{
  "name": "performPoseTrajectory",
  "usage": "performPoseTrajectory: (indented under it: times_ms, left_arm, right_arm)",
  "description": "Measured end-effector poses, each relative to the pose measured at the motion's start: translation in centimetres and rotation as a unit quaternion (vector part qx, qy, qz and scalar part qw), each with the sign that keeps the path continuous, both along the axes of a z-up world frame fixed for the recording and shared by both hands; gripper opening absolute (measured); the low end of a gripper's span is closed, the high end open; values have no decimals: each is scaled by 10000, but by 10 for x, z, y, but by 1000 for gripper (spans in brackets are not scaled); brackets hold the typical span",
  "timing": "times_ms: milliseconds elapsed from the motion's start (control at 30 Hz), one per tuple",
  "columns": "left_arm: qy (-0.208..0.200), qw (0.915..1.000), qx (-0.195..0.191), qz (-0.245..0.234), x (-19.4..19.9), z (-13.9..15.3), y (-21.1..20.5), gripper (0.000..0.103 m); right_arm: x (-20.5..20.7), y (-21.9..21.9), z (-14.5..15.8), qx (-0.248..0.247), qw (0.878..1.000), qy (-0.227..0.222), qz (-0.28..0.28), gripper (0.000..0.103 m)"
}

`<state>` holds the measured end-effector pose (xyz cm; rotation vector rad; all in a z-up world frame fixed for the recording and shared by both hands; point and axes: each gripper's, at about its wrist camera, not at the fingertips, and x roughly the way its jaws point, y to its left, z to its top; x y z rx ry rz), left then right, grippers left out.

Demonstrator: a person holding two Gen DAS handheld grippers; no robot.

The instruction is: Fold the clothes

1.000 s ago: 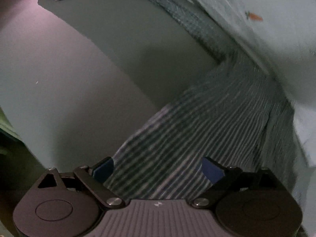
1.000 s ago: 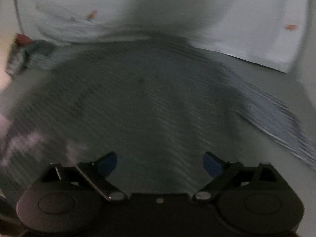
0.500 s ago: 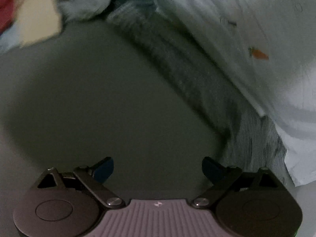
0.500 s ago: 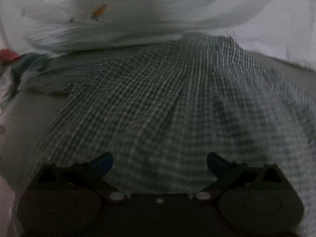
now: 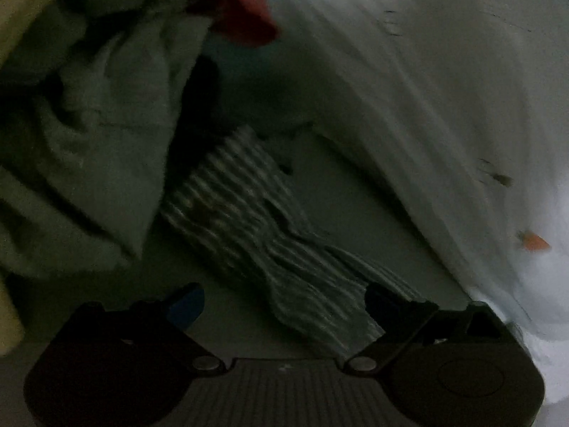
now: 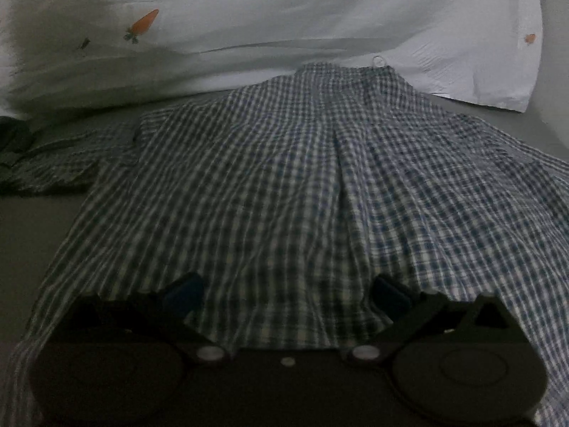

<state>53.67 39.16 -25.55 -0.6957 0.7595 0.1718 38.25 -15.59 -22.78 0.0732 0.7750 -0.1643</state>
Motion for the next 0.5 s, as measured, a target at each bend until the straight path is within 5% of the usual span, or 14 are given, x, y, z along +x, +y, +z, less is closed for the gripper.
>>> performPoseTrajectory:
  times_ms: [200,400,433,467,500]
  left_arm:
    - [-245,9987,441,2,17,-2,-5,103]
    - [-166,9941,854,645,33,-2,-22,101]
    - [-49,9918,995,800,37,0,-28,93]
    - [6,9902,1103,851,38,2,-33,68]
    - [-14,9919,1060,693,41,4,-37,54]
  right_arm:
    - [6,6,0,-16,9998,39,-214,103]
    - [5,8,0,-26,9996,41,-279,103]
    - [5,8,0,-28,9996,37,-287,103]
    - [4,8,0,-27,9996,40,-285,103]
    - [4,8,1,-25,9996,44,-280,103]
